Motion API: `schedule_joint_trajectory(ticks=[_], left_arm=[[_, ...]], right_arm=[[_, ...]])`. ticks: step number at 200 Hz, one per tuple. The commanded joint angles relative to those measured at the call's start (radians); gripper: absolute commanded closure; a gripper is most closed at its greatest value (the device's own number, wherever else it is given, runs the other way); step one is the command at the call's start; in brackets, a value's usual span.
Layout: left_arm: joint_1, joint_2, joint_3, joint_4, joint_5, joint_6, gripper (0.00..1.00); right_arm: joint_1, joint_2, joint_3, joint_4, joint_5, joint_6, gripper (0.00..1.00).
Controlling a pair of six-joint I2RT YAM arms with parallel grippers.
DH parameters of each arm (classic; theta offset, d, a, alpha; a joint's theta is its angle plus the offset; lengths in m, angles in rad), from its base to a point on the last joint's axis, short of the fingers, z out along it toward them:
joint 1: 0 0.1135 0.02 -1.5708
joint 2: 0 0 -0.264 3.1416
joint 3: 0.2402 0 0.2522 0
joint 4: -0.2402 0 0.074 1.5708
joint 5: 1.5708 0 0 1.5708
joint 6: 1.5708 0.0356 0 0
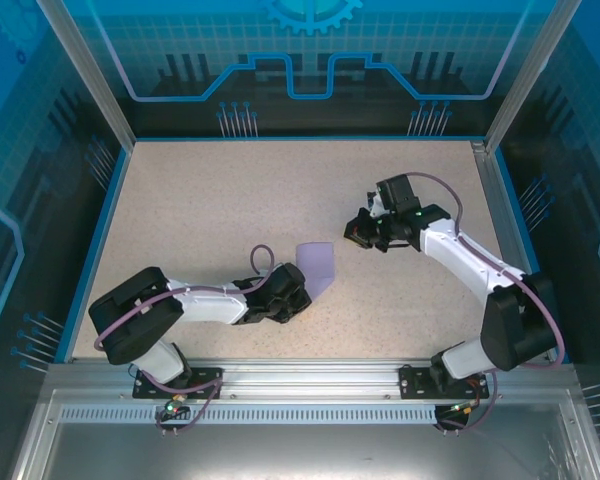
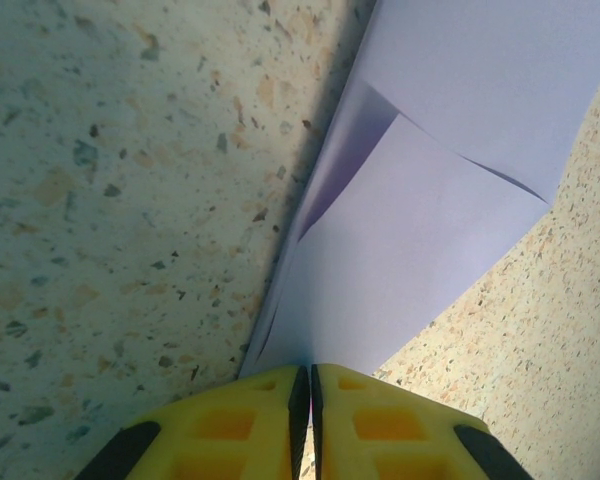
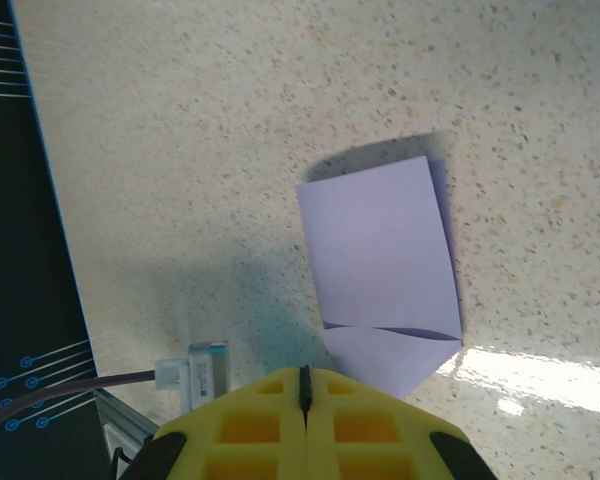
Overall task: Fold a paper plane with a square sheet of paper (pick it up from the middle)
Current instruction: Fourth fold the wing at the center of the table.
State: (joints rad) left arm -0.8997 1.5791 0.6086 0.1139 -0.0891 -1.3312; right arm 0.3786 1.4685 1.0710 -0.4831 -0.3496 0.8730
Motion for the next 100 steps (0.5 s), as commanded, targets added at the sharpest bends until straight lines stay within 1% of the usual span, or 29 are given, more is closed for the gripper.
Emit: schedule_joint_trajectory(ticks=[1,12,28,53,67,84,100], left_arm=[[-0.007,0.032,-0.035,-0.122,0.018,0.043,0.83],[-0.006,0.025,-0.029,-0.119,0.021,0.061,0.82],[-0.007,0.013,-0.009,-0.136,0.021,0.093,0.80],[-0.005,0.009,0.038,-0.177,0.022,0.132,0.78],[-0.005,0.002,0.064,-0.205,0.018,0.146,0.77],[-0.004,-0.016,0.084,-0.237,0.008,0.144,0.69],[0.003,-0.026,0.117,-0.284,-0.002,0.171,0.68]], right_arm=[[-0.006,0.008,0.001,-0.048,-0.023,-0.024,0.94],[-0.001,-0.004,-0.037,-0.009,-0.016,-0.013,0.88],[0.003,-0.010,-0.100,0.056,-0.015,0.005,0.83],[0.006,0.005,-0.185,0.142,-0.027,0.019,0.82],[0.015,0.012,-0.235,0.173,-0.035,0.002,0.80],[0.023,0.026,-0.256,0.168,-0.027,-0.025,0.78],[0.030,0.030,-0.281,0.194,-0.034,-0.037,0.76]])
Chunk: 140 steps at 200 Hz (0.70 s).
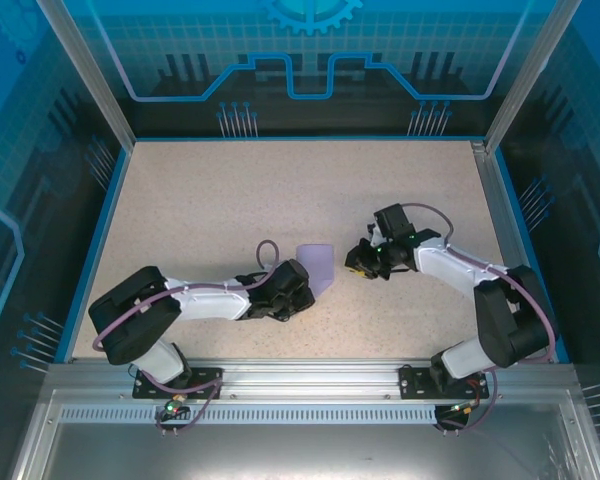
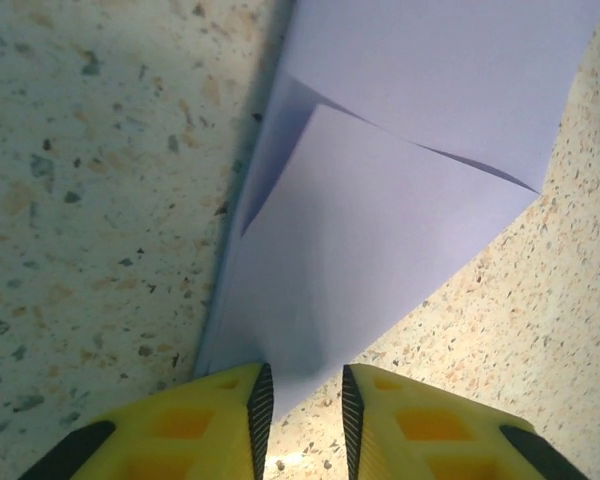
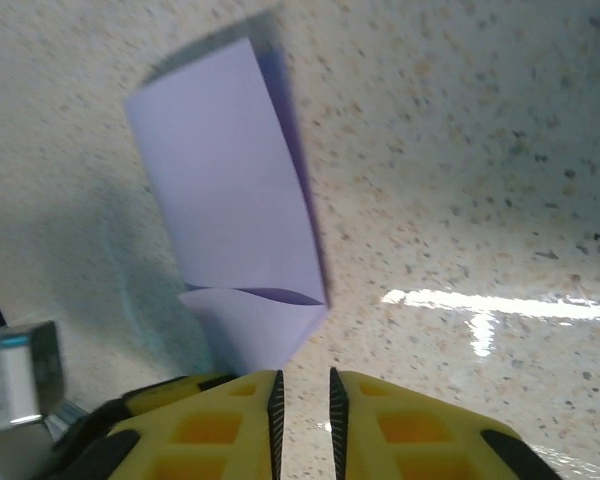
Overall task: Fold a paper plane with a square sheet of paper (pick it up from the middle)
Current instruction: Fourth fold the wing at the center of the table.
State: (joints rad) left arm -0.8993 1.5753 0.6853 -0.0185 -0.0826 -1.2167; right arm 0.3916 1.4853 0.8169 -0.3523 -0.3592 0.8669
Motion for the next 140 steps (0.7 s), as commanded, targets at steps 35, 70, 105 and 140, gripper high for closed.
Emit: schedule_joint_trajectory(ticks=[35,70,105,140], left_arm=[[0.022,-0.046,0.090,-0.215,-0.015,0.098,0.67],[0.062,-0.072,0.091,-0.218,0.002,0.126,0.66],[0.112,-0.051,0.083,-0.150,0.075,0.119,0.64],[0.123,-0.046,0.084,-0.140,0.065,0.101,0.65]], right_arm=[[0.036,0.048,-0.029,0.108,-0.038,-0.028,0.73],[0.064,0.080,-0.017,0.134,-0.043,-0.020,0.72],[0.077,0.116,-0.027,0.159,-0.061,-0.012,0.67],[0.087,0.150,-0.029,0.186,-0.084,0.000,0.65]])
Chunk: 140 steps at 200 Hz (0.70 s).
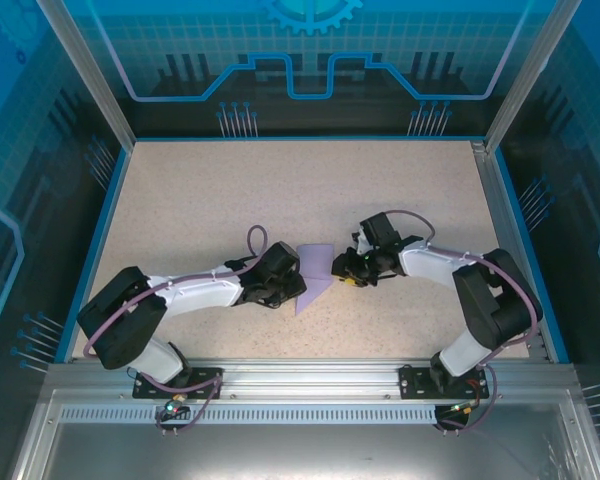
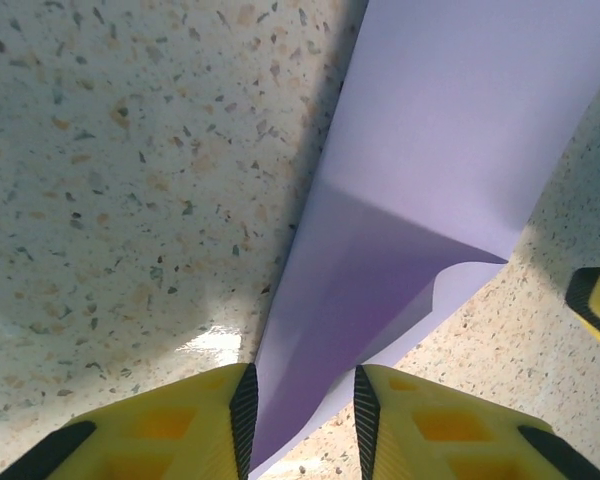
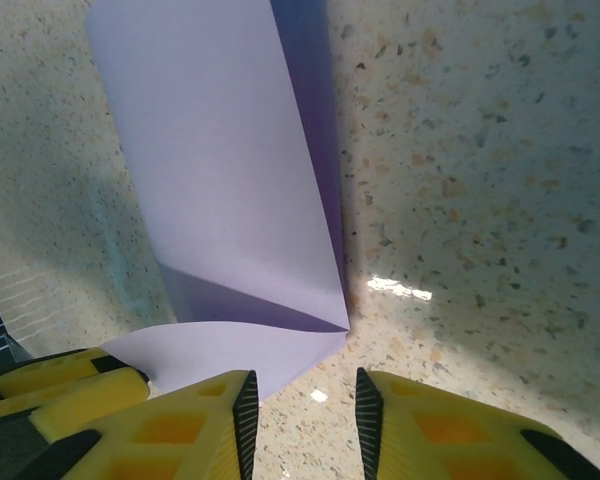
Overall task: Fold a paper plane with a square sheet of paper (pick it up from the middle)
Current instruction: Fourth fold the wing at the center of the table.
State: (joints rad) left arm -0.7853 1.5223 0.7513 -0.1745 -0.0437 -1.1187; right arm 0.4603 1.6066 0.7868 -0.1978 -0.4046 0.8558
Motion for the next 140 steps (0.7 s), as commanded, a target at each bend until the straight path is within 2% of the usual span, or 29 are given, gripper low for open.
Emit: schedule_joint_trajectory(ticks=[1,47,70,140], left_arm=[[0.009,0.006,0.018,0.016,0.026,0.003,0.65],[0.014,0.025,0.014,0.028,0.026,0.005,0.64],[0.021,0.050,-0.001,0.090,0.043,-0.001,0.62],[0.050,0.134,0.018,0.046,0.038,-0.023,0.63]], right_arm=[[0.019,0.030,0.002,0.033,-0.040,0.012,0.65],[0.041,0.068,0.009,0.054,-0.035,0.030,0.62],[0.044,0.076,-0.002,0.080,-0.041,0.048,0.61],[0.044,0.091,0.007,0.108,-0.062,0.067,0.59]])
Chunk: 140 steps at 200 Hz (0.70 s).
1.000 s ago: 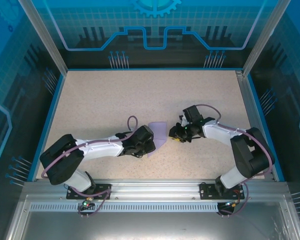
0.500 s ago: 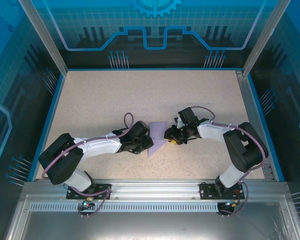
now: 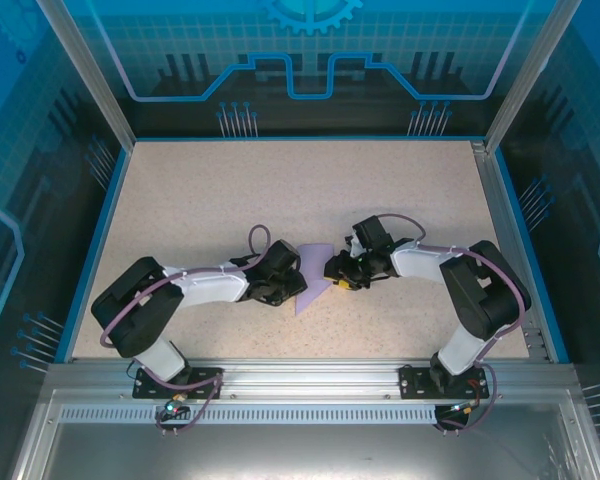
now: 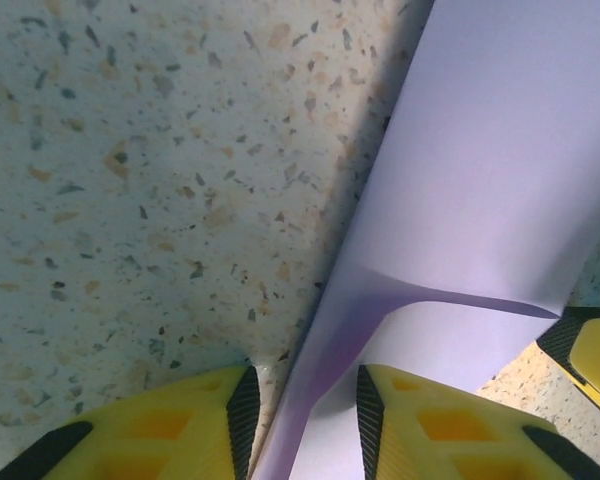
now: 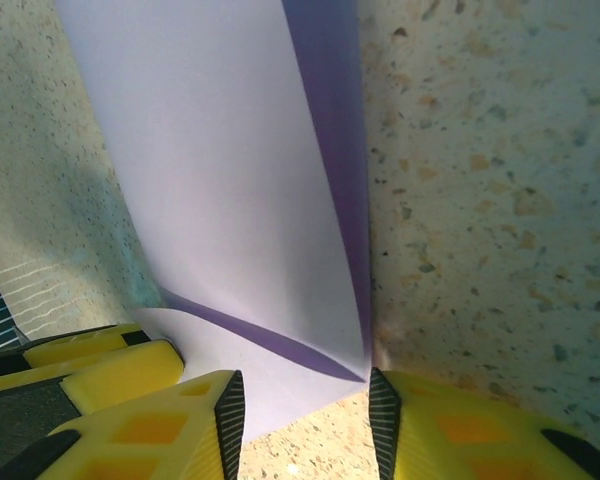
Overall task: Fold a paper plane with a square sheet of paper (pick it up from the middle)
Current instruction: Fourth fold the wing at the center of the table.
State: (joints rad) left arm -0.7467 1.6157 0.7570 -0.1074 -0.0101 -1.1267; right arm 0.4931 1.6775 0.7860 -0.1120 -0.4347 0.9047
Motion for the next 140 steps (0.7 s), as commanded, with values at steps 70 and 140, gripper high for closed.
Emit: schedule_joint_trajectory(ticks=[70,140], left_arm=[[0.014,0.042,0.004,-0.034,0.003,-0.005,0.65],[0.010,-0.144,-0.045,-0.085,-0.043,0.029,0.59]], right_arm=[[0.013,0.013,0.031,0.070,-0.059,0.007,0.58],[-0.010,0.110,0.154,0.037,-0.126,-0.129,0.59]])
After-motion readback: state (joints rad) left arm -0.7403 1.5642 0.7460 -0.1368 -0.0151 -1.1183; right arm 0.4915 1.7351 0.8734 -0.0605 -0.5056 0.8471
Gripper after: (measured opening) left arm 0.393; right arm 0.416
